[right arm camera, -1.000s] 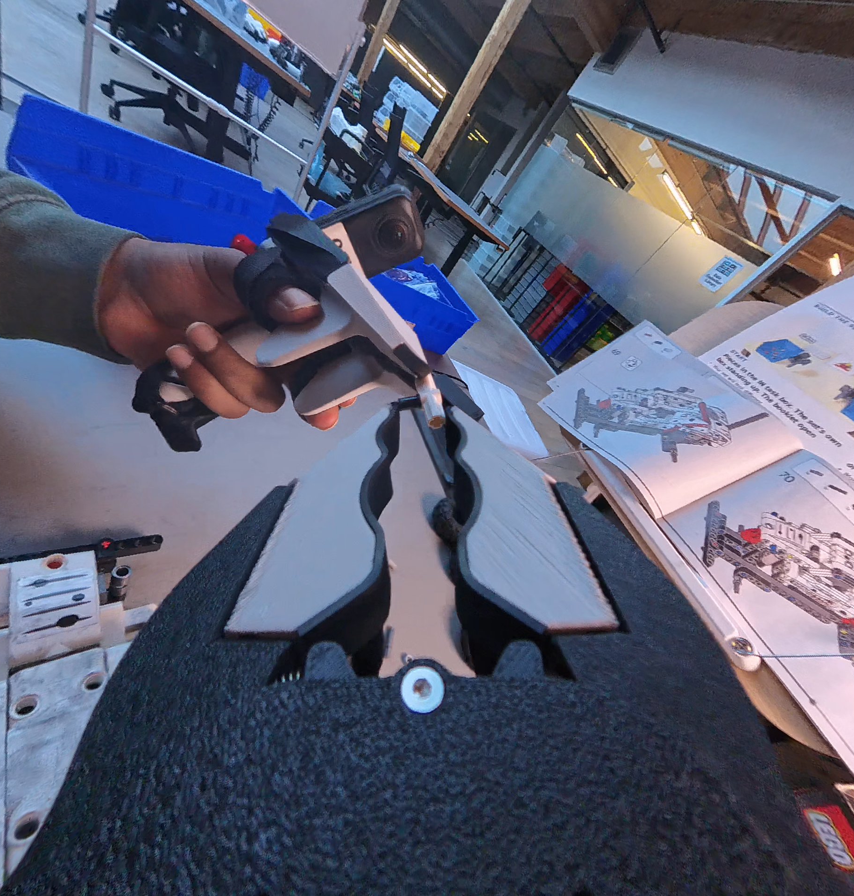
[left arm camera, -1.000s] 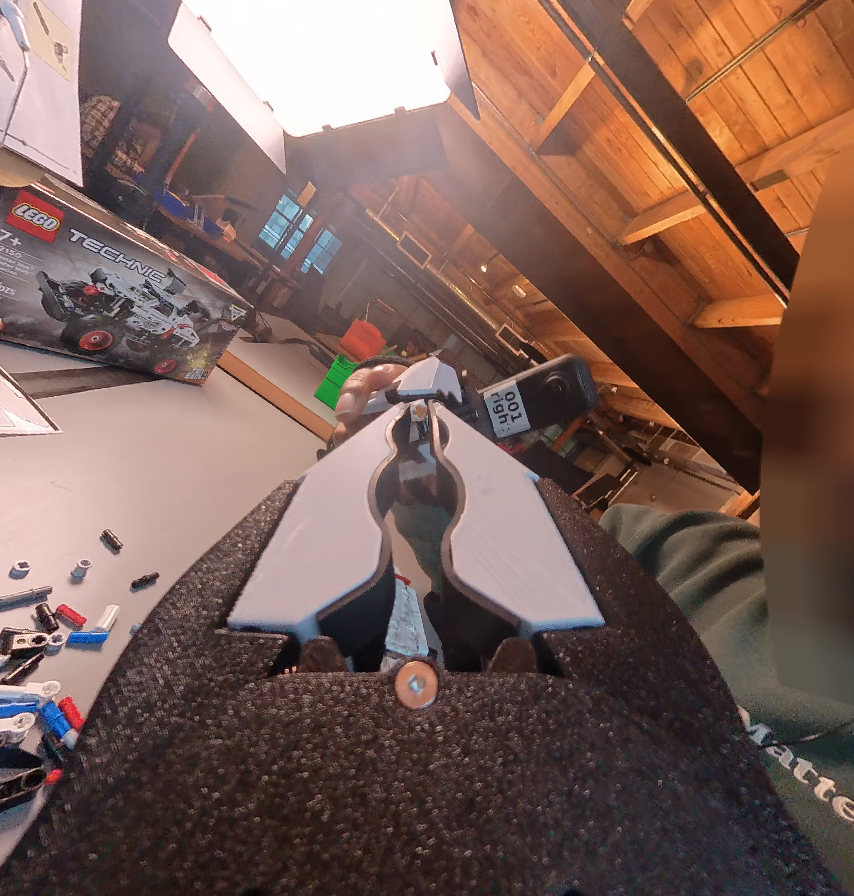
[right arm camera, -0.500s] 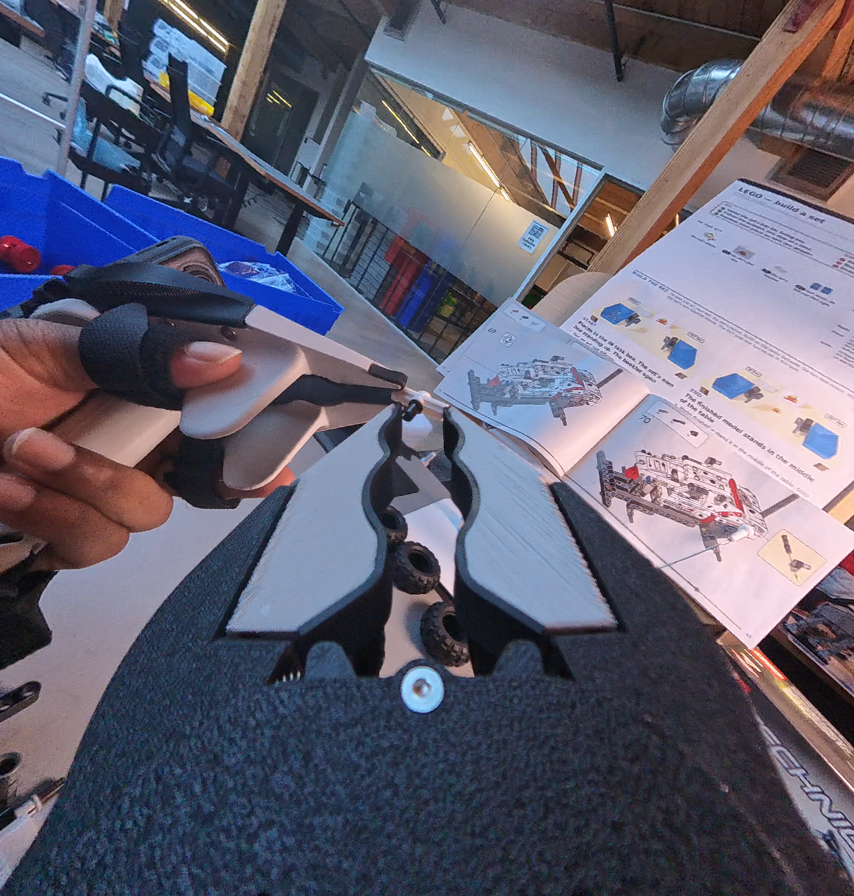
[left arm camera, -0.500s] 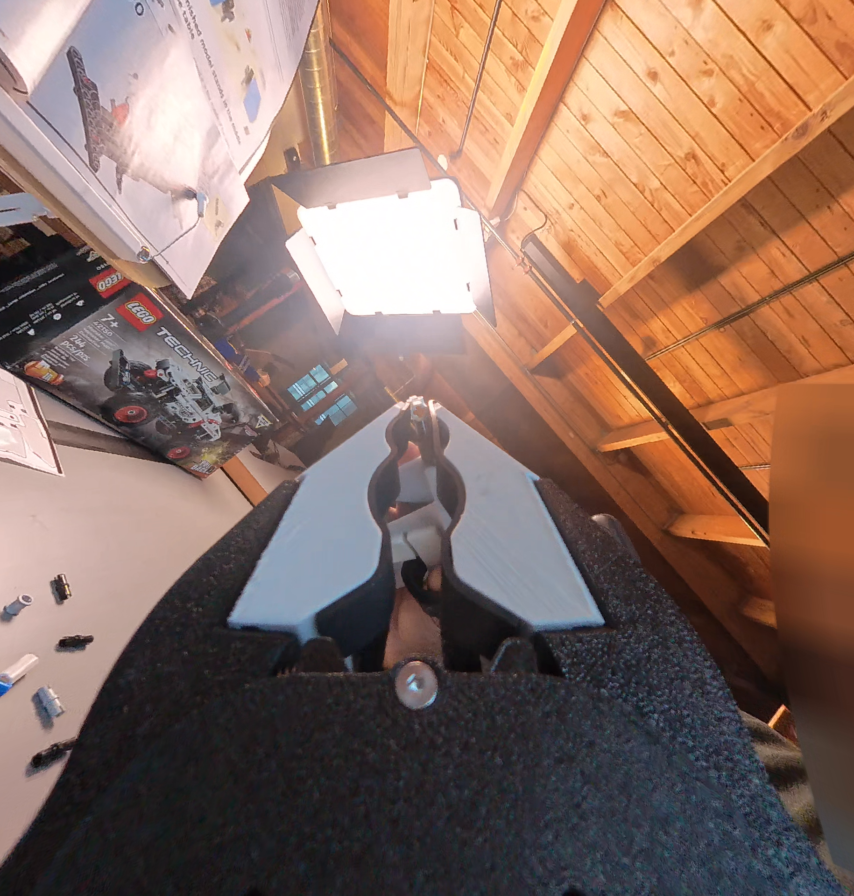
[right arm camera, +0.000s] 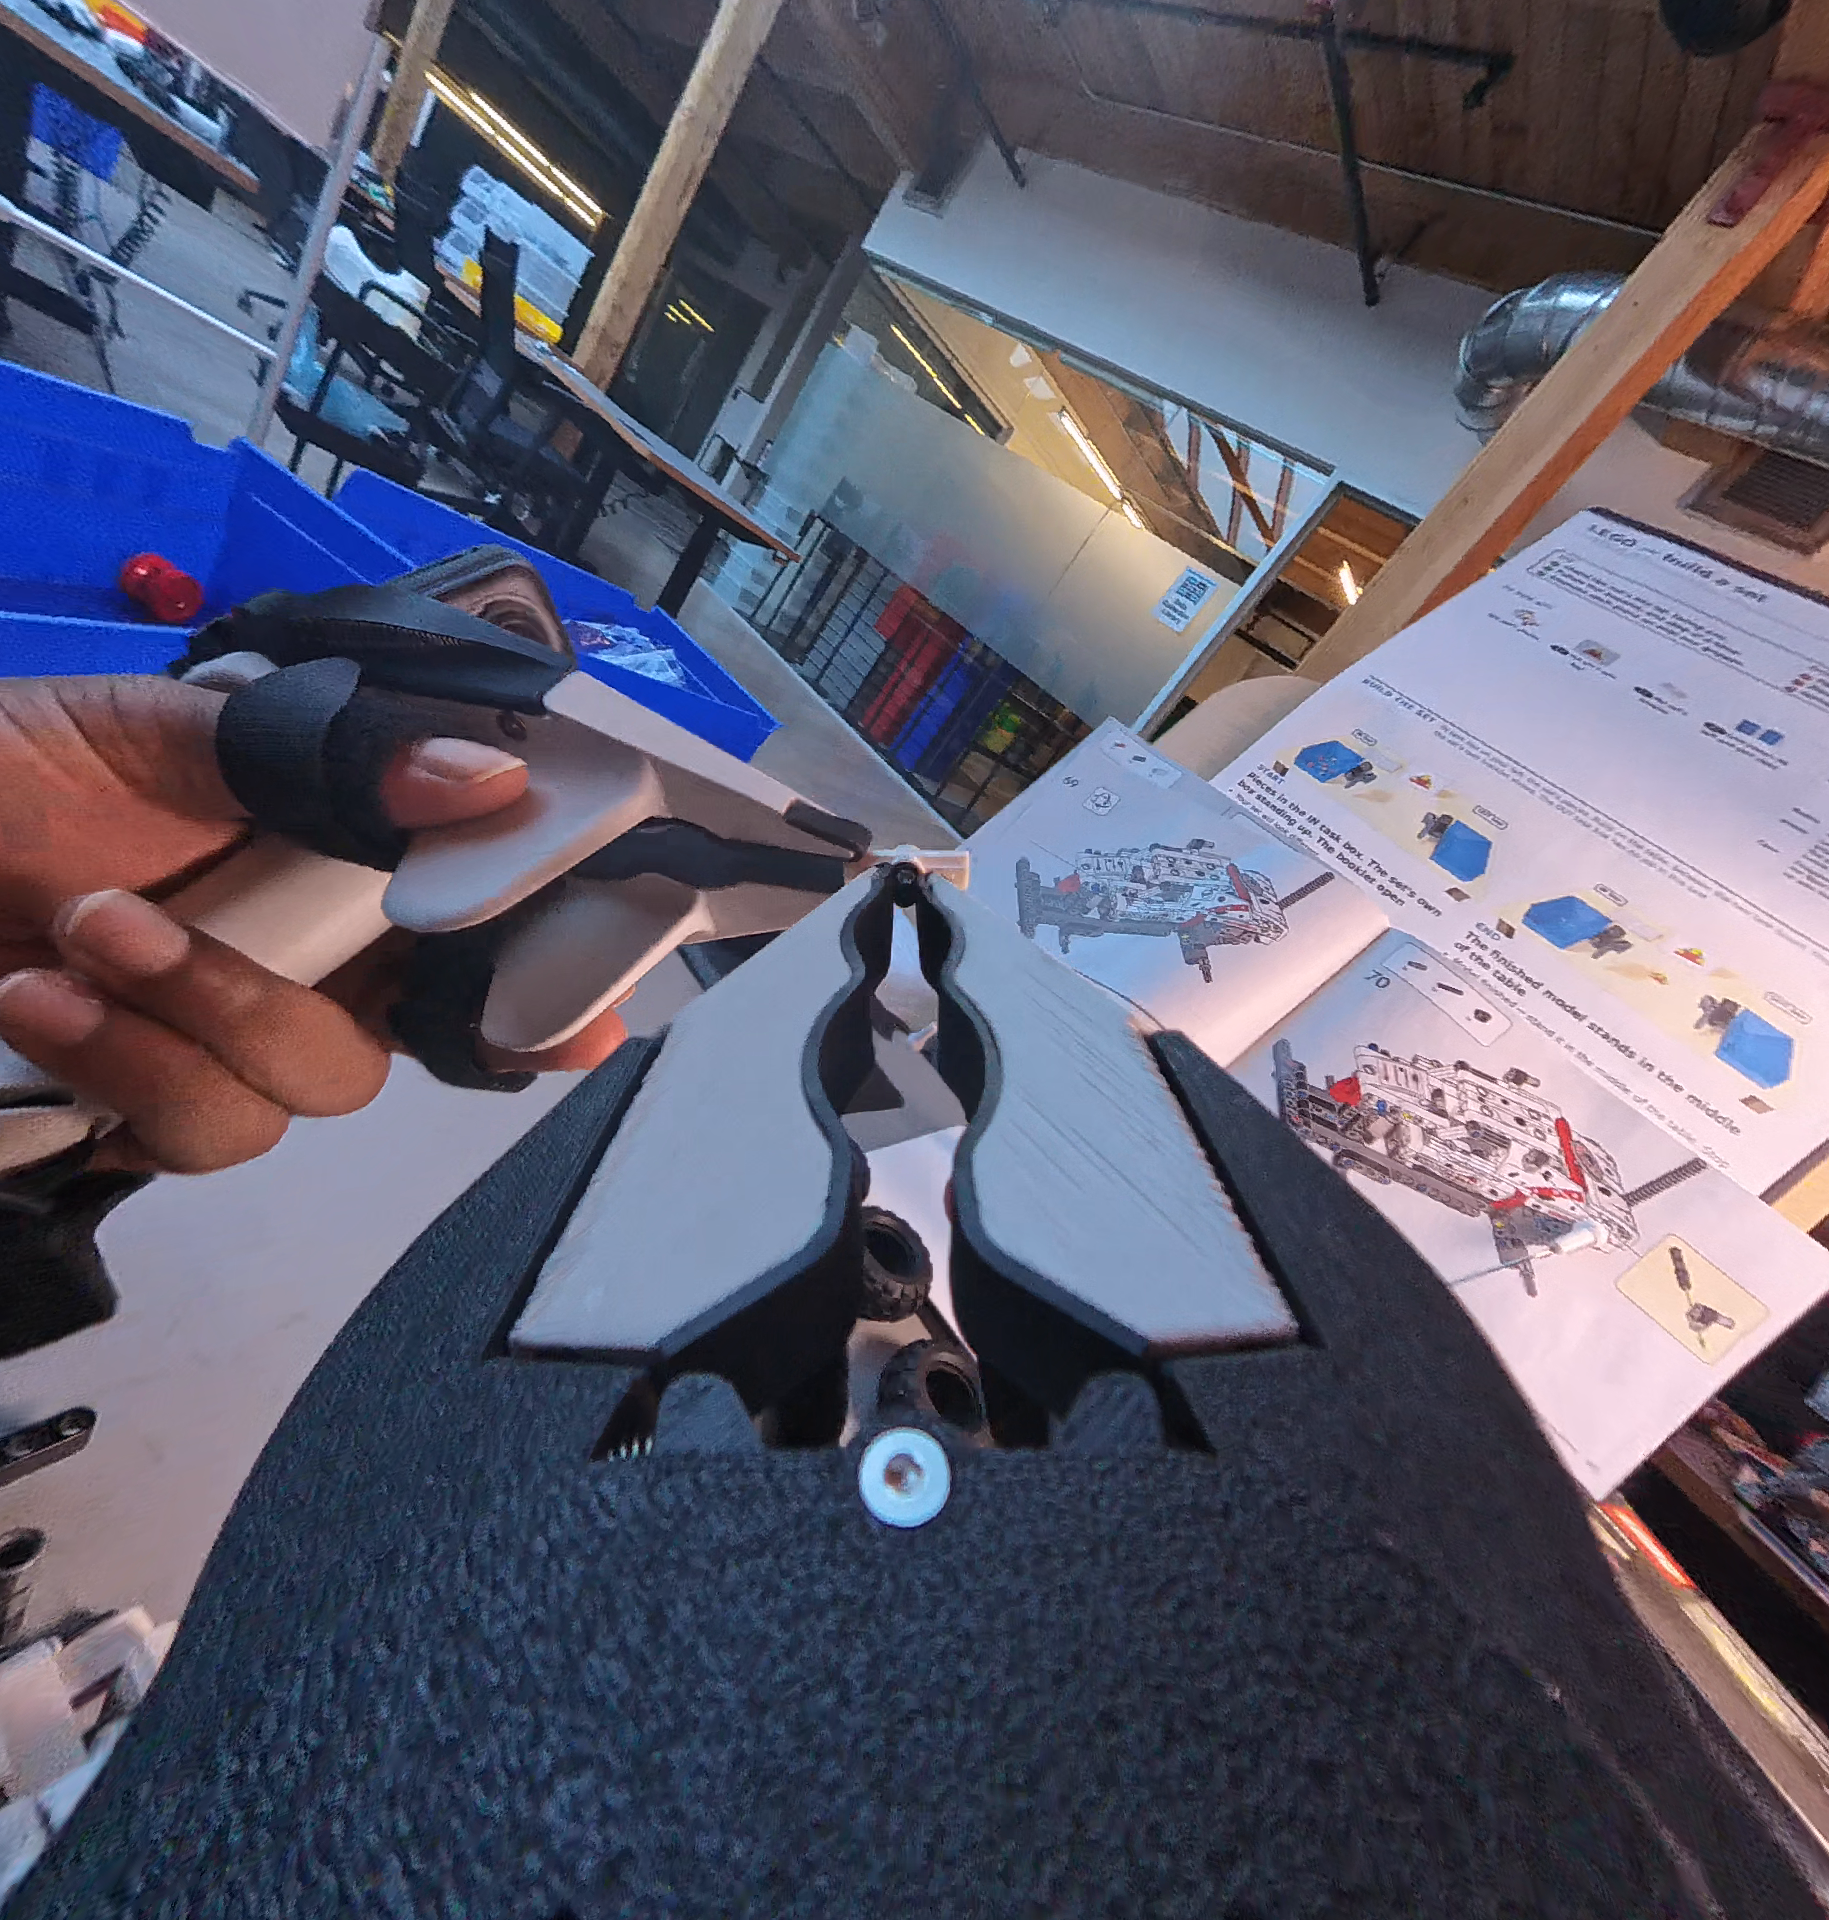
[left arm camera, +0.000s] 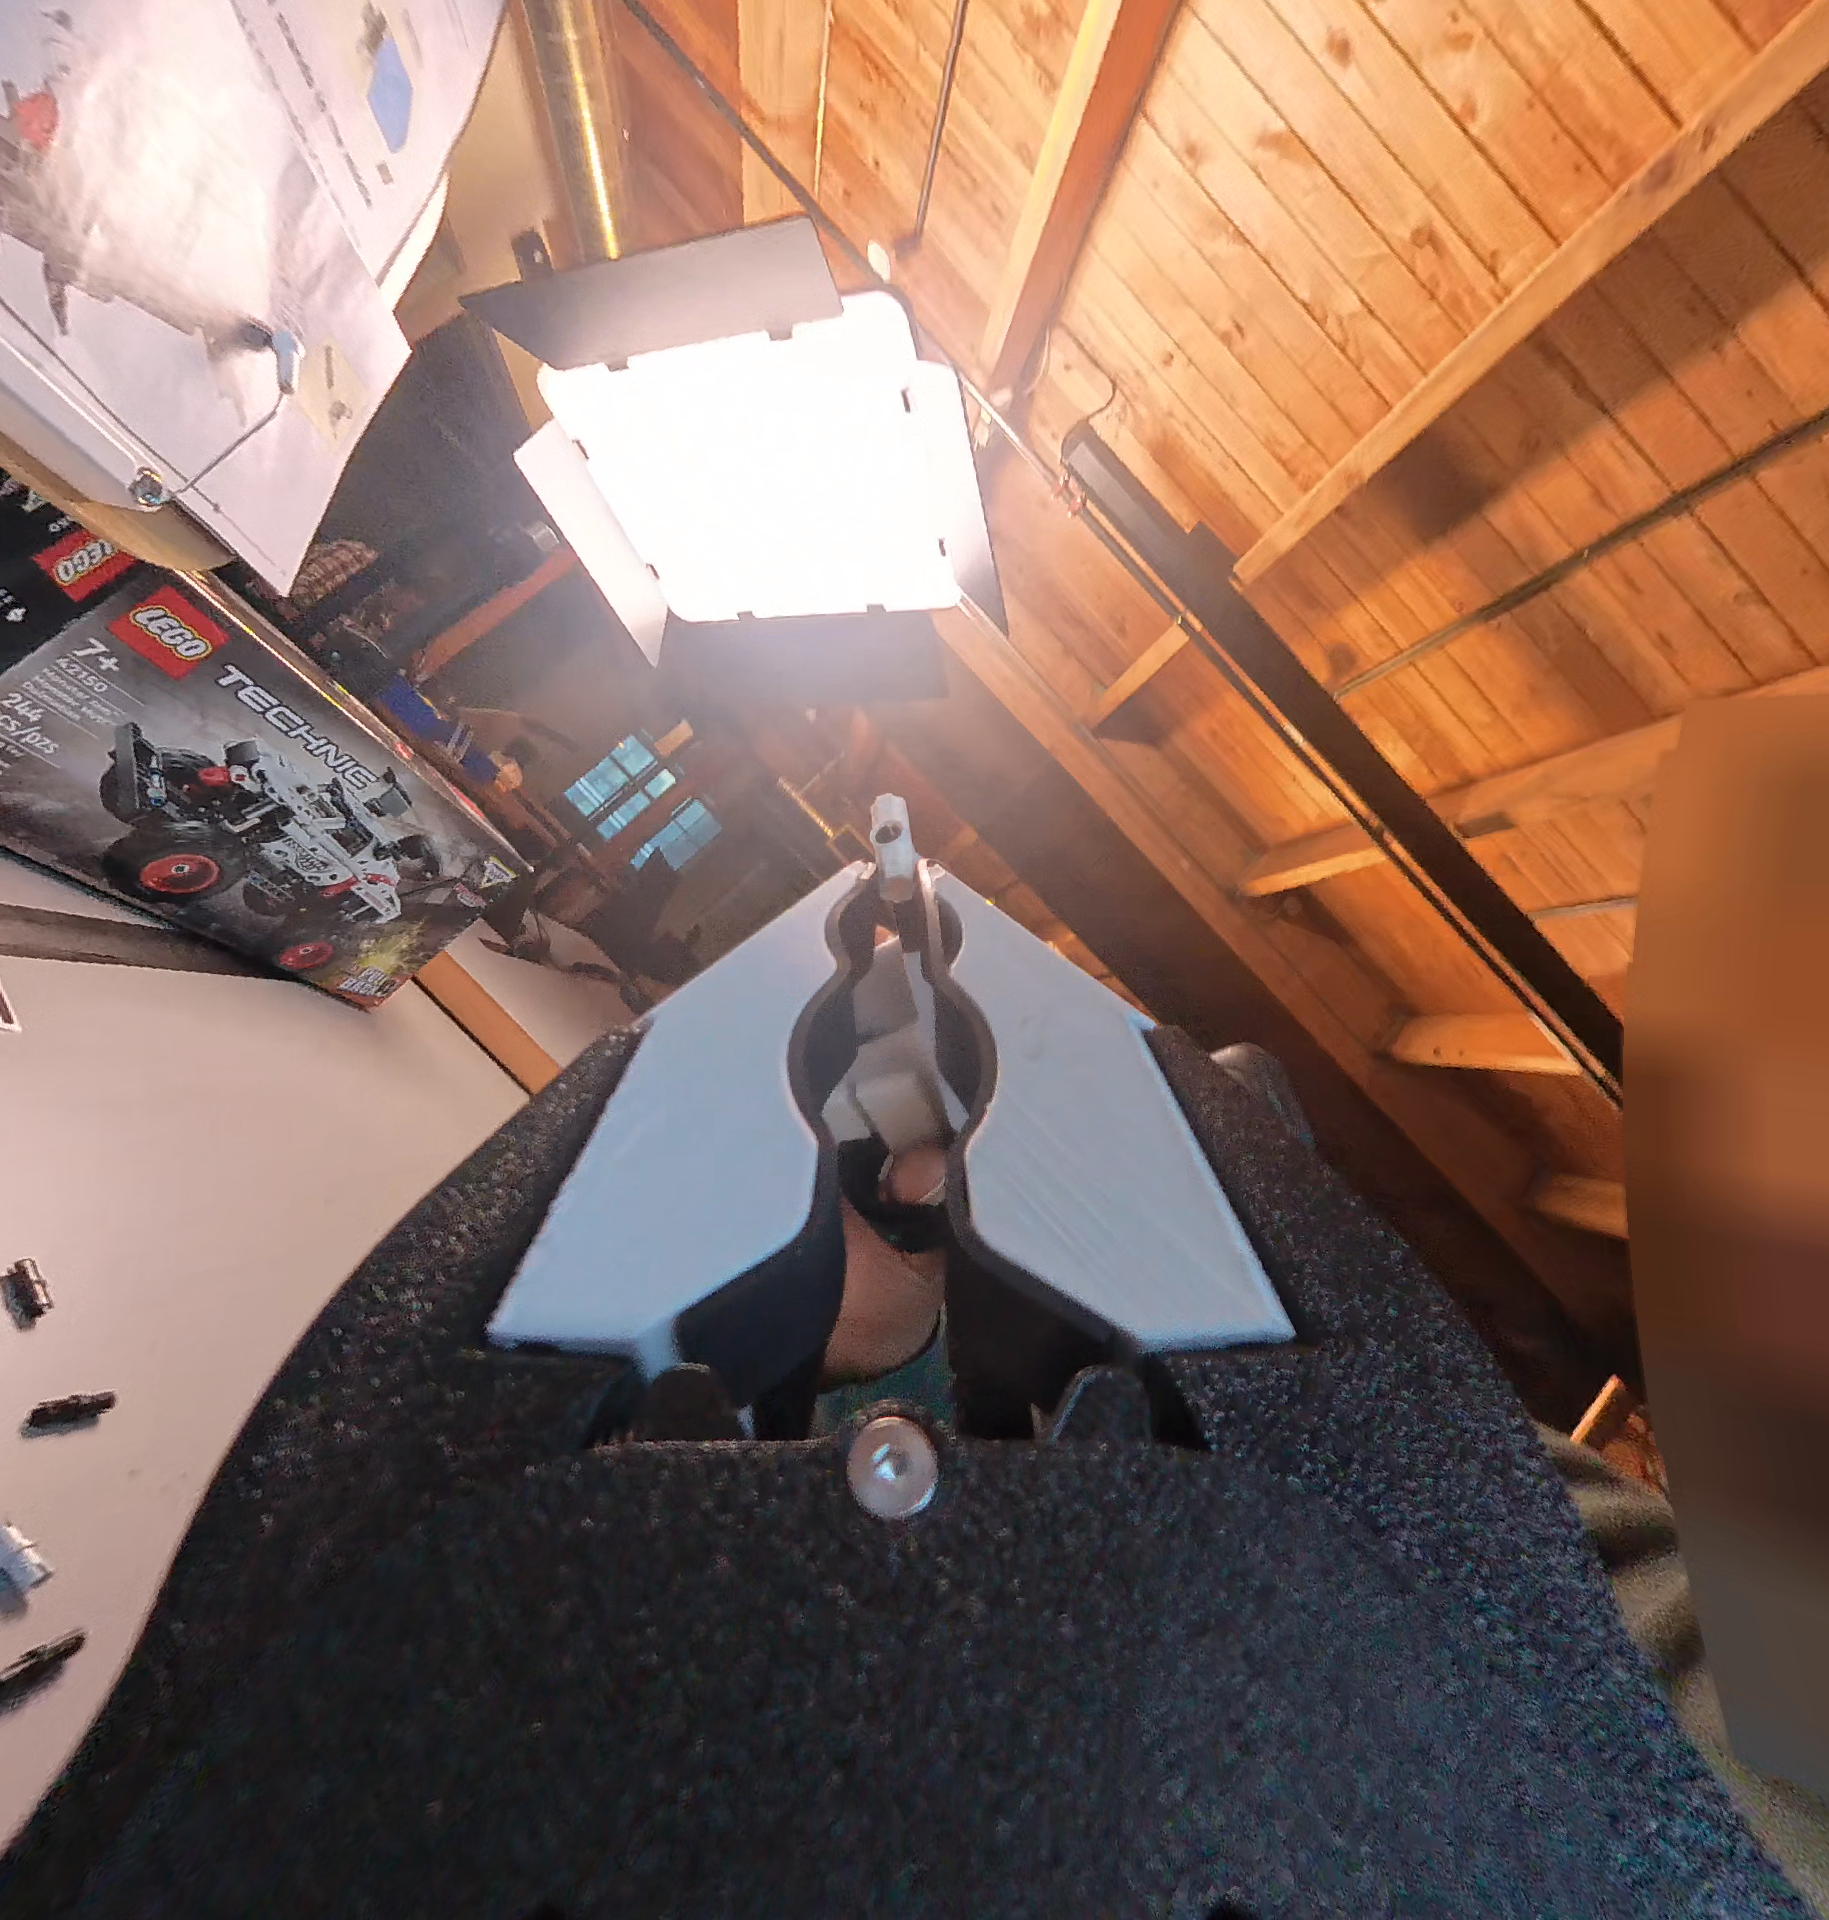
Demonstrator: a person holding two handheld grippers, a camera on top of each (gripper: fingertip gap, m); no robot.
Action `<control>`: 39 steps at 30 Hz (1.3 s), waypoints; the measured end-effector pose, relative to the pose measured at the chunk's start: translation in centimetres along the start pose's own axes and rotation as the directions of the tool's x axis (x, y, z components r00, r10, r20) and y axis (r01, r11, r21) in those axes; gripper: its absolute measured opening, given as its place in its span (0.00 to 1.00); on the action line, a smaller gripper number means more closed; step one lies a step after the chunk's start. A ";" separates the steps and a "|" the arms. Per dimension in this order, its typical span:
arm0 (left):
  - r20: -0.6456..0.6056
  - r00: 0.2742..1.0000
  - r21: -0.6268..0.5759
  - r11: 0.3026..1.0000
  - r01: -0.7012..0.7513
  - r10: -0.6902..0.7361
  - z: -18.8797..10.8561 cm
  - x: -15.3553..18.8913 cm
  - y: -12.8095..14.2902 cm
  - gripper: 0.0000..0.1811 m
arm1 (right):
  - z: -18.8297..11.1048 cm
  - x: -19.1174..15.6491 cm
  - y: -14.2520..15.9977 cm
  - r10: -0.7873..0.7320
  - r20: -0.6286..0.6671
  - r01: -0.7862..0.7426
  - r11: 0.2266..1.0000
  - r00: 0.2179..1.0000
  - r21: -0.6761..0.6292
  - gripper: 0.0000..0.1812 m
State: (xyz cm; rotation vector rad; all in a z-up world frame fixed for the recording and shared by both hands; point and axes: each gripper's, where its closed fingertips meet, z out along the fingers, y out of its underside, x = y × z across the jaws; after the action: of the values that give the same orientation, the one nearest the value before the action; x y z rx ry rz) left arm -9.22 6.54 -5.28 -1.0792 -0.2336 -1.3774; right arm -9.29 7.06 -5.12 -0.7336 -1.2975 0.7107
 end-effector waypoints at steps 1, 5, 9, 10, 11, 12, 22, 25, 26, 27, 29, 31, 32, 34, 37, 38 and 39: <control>-0.010 0.999 -0.044 0.998 -0.033 0.033 0.0 0.2 0.2 0.04 | -0.2 -0.1 -0.2 0.003 0.030 -0.004 1.000 1.000 0.014 0.01; -0.063 0.997 -0.143 0.988 -0.053 0.045 0.3 1.4 0.4 0.14 | -1.2 -1.3 -1.2 0.033 0.193 -0.050 0.995 0.981 0.086 0.01; -0.083 0.996 -0.201 0.978 -0.057 0.041 0.5 1.9 1.3 0.04 | -1.5 -1.6 -1.6 0.032 0.223 -0.057 0.993 0.974 0.104 0.02; -0.085 0.996 -0.208 0.977 -0.046 0.029 0.5 2.0 1.3 0.04 | -1.5 -1.7 -1.5 0.030 0.227 -0.054 0.993 0.973 0.102 0.02; -0.086 0.996 -0.216 0.975 -0.042 0.024 0.4 2.0 1.3 0.03 | -1.6 -1.7 -1.5 0.027 0.232 -0.051 0.994 0.972 0.101 0.02; -0.086 0.996 -0.223 0.973 -0.052 0.034 0.4 2.0 1.3 0.03 | -1.6 -1.8 -1.5 0.026 0.233 -0.052 0.993 0.972 0.103 0.02; 0.034 0.950 -0.116 0.946 -0.304 0.310 -3.2 1.9 -5.2 0.03 | -3.4 1.9 -1.1 0.201 0.312 -0.255 0.956 0.929 0.144 0.01; 0.035 0.908 -0.307 0.869 -0.388 0.418 -1.0 0.9 -1.1 0.04 | -1.8 -0.9 4.4 0.194 0.405 -0.179 0.981 0.894 -0.074 0.02; 0.054 0.890 -0.329 0.850 -0.412 0.453 -0.9 0.3 -0.7 0.04 | -1.5 -1.4 7.1 0.213 0.410 -0.163 0.974 0.887 -0.155 0.02; 0.066 0.878 -0.342 0.837 -0.426 0.474 -1.0 -0.3 -0.5 0.04 | -1.5 -2.0 9.5 0.239 0.421 -0.157 0.963 0.875 -0.221 0.02; 0.113 0.858 -0.390 0.817 -0.425 0.501 -1.6 -1.9 -0.2 0.04 | -2.0 -3.6 12.7 0.315 0.463 -0.183 0.934 0.829 -0.307 0.02; 0.163 0.826 -0.430 0.792 -0.433 0.540 -2.4 -3.6 -0.2 0.04 | -1.9 -4.1 14.1 0.333 0.462 -0.196 0.927 0.822 -0.319 0.02; 0.182 0.821 -0.447 0.789 -0.421 0.541 -2.7 -4.4 -0.2 0.04 | -1.9 -4.4 14.3 0.345 0.470 -0.206 0.924 0.812 -0.323 0.02; 0.215 0.828 -0.462 0.801 -0.382 0.518 -3.3 -5.6 0.0 0.04 | -1.8 -4.8 14.1 0.357 0.483 -0.224 0.924 0.800 -0.312 0.02; 0.253 0.816 -0.502 0.791 -0.349 0.520 -4.3 -7.6 0.6 0.04 | -1.7 -5.9 15.3 0.358 0.495 -0.195 0.916 0.792 -0.350 0.02; 0.255 0.825 -0.504 0.797 -0.332 0.505 -4.4 -7.9 0.8 0.04 | -1.6 -6.4 16.0 0.351 0.495 -0.171 0.913 0.795 -0.372 0.02; 0.254 0.840 -0.496 0.810 -0.313 0.480 -4.4 -8.0 0.9 0.04 | -1.5 -6.9 16.8 0.341 0.497 -0.140 0.907 0.798 -0.397 0.02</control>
State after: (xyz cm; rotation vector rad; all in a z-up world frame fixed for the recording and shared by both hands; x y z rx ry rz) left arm -12.36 8.54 -13.67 -1.6639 0.0483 -0.8403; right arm -9.55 11.22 -22.85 -1.0379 -1.9215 0.9701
